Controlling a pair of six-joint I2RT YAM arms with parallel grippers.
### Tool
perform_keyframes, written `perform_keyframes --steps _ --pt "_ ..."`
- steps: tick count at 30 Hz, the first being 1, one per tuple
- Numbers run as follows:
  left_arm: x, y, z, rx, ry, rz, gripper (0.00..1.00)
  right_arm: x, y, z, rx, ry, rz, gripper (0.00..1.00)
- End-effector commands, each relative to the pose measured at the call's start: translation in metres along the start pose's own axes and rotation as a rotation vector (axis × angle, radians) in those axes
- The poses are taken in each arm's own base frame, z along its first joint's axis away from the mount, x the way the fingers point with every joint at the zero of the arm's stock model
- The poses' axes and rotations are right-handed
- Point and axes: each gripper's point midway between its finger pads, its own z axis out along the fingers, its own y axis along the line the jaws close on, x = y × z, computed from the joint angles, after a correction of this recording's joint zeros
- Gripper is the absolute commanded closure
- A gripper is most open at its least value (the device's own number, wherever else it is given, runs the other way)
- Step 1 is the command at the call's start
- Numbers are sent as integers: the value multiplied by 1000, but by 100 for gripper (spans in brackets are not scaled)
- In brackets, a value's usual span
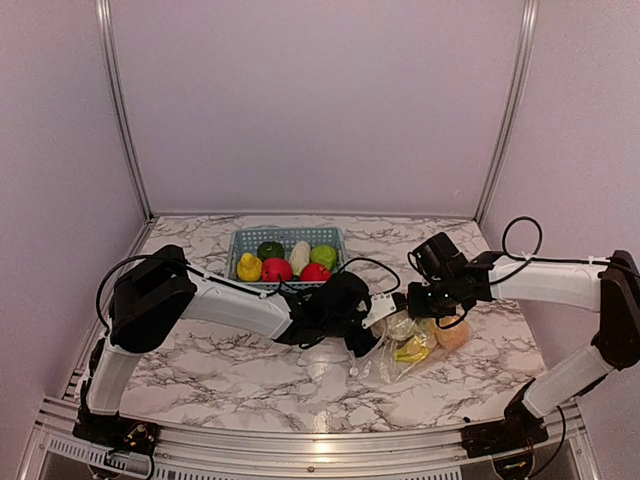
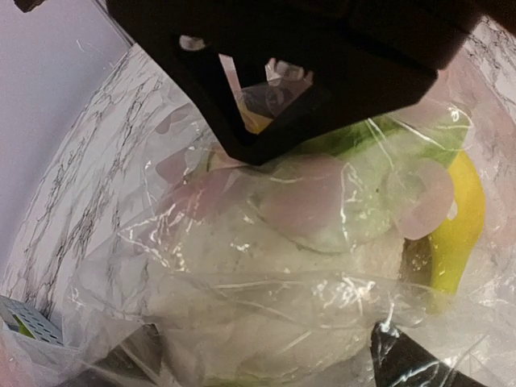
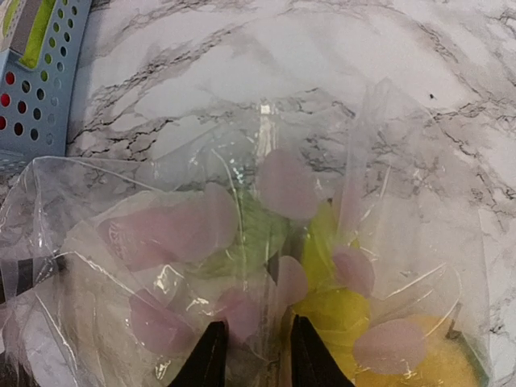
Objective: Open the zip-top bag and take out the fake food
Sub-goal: Pick up the fake vegetable from the zipper food storage bag.
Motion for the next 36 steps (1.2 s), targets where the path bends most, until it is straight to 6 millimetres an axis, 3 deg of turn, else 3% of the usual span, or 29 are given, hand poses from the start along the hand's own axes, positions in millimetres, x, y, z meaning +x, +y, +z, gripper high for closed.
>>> perform_keyframes --steps 1,8,14,19,29,36 --pt "14 -3 10 11 47 38 7 21 -10 1 34 69 -20 74" --pt "21 1 11 -14 61 52 4 24 -11 2 33 72 -18 73" --pt "24 3 11 -15 68 54 4 23 -13 1 39 70 -18 65" --pt "26 1 9 -7 67 61 7 26 -15 3 39 75 -13 64" --pt "30 -1 0 5 58 43 13 19 -22 -5 41 45 20 91" --pt "37 -5 0 15 72 55 9 9 -21 -13 40 16 23 100"
